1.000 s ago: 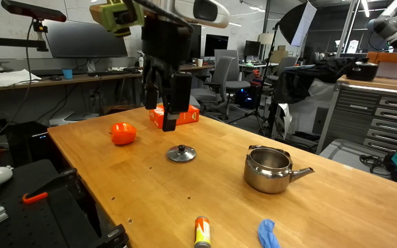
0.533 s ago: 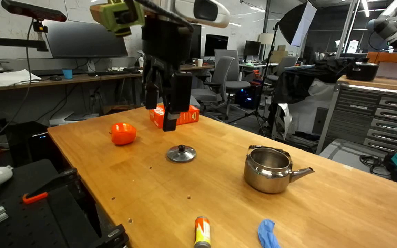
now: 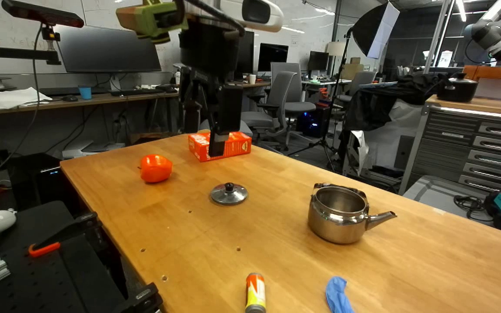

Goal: Put the lid on the kettle

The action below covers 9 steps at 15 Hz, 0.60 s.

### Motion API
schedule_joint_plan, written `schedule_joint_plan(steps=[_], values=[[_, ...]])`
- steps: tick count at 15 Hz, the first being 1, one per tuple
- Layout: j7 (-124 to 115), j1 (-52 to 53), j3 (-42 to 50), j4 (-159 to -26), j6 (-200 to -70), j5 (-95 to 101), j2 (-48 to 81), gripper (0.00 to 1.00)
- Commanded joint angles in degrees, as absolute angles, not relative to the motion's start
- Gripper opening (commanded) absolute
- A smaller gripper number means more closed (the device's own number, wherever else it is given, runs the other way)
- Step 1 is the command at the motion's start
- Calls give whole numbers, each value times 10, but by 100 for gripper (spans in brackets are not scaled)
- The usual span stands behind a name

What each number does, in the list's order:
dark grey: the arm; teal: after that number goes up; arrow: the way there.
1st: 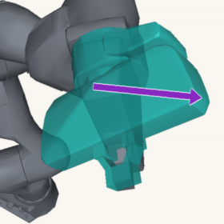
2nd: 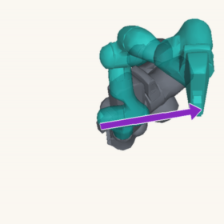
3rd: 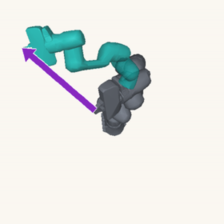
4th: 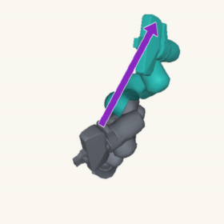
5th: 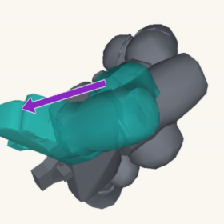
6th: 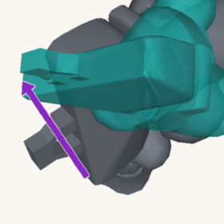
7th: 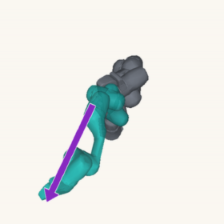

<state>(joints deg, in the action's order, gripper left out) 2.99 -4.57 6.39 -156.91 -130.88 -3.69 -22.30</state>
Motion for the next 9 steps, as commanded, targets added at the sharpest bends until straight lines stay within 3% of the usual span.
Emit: schedule_joint_plan(steps=[1, 9], values=[[33, -16, 39, -1517, -1322, -48, -150, 100], [59, 3, 16, -1433, -1423, -40, 12, 100]])
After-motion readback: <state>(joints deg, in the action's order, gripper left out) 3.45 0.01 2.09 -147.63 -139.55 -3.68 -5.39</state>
